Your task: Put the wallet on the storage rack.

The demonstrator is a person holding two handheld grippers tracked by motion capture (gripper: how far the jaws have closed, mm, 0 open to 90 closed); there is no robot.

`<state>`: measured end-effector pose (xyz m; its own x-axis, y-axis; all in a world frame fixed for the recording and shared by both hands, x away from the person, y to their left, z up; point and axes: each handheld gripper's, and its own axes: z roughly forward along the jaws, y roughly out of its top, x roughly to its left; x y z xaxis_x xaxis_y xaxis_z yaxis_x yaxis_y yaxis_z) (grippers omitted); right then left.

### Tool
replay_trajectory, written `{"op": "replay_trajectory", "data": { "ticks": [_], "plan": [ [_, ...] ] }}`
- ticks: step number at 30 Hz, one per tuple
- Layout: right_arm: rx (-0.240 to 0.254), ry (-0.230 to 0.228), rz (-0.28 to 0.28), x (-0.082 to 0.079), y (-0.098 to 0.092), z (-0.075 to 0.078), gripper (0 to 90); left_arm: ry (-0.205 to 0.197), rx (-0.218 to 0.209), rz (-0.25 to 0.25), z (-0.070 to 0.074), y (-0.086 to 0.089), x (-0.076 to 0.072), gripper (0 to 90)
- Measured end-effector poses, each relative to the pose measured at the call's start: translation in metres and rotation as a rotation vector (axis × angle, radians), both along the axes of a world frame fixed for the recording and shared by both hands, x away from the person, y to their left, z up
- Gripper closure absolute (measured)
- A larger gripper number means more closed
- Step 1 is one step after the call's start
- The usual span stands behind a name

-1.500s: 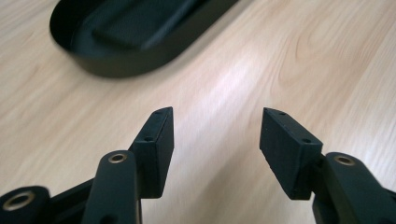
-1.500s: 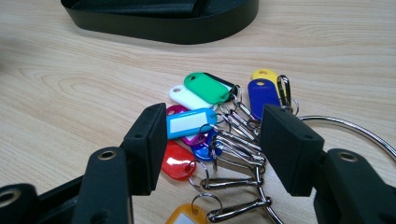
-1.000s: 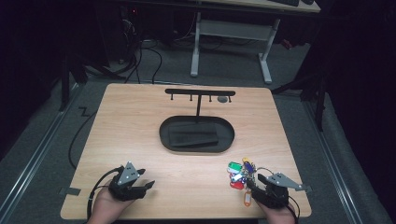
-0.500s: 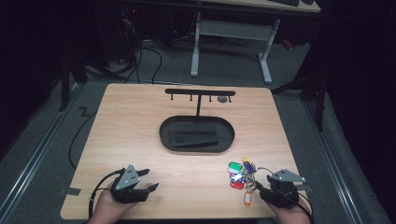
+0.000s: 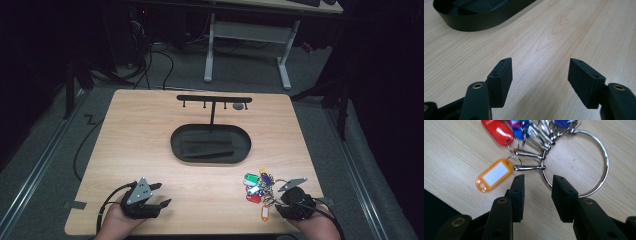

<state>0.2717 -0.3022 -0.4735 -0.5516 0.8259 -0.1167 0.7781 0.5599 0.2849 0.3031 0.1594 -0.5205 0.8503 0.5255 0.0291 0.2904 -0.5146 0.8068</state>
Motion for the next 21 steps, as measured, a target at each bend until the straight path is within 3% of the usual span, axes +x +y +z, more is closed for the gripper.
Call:
{"op": "replay_trajectory", "data": {
  "ticks": [5, 9, 11, 12, 15, 21],
  "plan": [
    [-0.031, 0.060, 0.040, 0.012, 0.002, -0.001, 66.9, -0.003, 0.029, -0.016, -0.004, -0.002, 0.000, 36.9],
    [-0.097, 0.135, 0.098, 0.026, 0.010, -0.005, 71.7, -0.007, 0.044, -0.025, -0.004, -0.002, 0.000, 37.3],
    [-0.104, 0.146, 0.096, 0.028, 0.011, -0.005, 72.5, -0.010, 0.055, -0.027, -0.004, -0.002, 0.000, 37.4],
    [-0.121, 0.174, 0.112, 0.034, 0.013, -0.007, 73.9, -0.013, 0.062, -0.030, -0.005, -0.002, -0.001, 37.5],
    [-0.140, 0.188, 0.120, 0.037, 0.014, -0.010, 76.1, -0.013, 0.063, -0.033, -0.005, -0.002, -0.001, 37.6],
    [-0.101, 0.241, 0.142, 0.047, 0.021, -0.013, 82.7, -0.018, 0.086, -0.043, -0.006, -0.004, -0.002, 38.7]
  ]
}}
